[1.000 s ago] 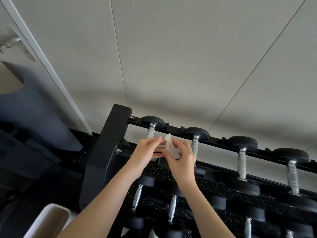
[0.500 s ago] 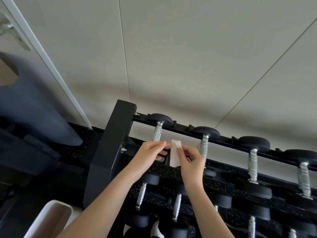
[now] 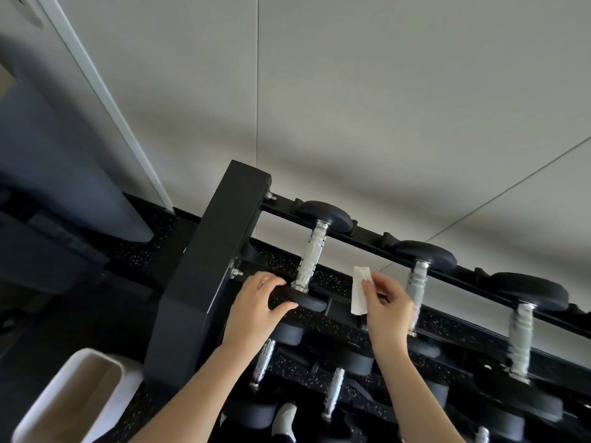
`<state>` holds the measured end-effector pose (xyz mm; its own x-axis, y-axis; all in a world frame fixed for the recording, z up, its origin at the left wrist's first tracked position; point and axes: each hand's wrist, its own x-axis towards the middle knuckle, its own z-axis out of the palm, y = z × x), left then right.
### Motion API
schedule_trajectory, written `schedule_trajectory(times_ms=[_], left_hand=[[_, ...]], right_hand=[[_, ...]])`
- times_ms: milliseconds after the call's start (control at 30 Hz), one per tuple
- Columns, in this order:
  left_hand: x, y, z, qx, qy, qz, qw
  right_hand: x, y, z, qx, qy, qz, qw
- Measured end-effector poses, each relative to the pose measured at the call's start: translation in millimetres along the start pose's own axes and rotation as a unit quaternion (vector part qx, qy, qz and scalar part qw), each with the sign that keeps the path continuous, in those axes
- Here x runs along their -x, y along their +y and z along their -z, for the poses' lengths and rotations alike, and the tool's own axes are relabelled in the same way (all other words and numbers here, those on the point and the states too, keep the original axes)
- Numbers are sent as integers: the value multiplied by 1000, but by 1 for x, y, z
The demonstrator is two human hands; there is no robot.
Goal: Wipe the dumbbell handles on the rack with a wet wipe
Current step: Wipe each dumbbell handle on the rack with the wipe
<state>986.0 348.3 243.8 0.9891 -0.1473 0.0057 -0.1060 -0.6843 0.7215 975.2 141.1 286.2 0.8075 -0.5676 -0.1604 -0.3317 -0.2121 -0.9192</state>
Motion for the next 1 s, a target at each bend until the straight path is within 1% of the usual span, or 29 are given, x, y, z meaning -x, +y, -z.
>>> schedule_trajectory(times_ms=[100,200,433,500,633,700,1000], left_hand=[[-7,-7,0,52,7,6,999],[-11,-9,1,78,11,14,997],[-13,-16,-6,122,14,31,992],[-11,-17,-8,134,22,36,990],[-9,-18,-11,147,32,36,988],[-9,-18,-12,155,31,41,987],[-8,-20,-16,172,36,46,983]], right_hand=[[-16,8,-17,20,-7,17,1000],[-32,6,-36,25,-17,47,998],[-67,-6,-84,52,-30,190,980],[-70,-2,-92,41,-39,181,982],[-69,5,-93,-15,-67,94,993],[-68,7,-92,-33,-68,71,995],[-51,20,-83,-24,-122,56,991]])
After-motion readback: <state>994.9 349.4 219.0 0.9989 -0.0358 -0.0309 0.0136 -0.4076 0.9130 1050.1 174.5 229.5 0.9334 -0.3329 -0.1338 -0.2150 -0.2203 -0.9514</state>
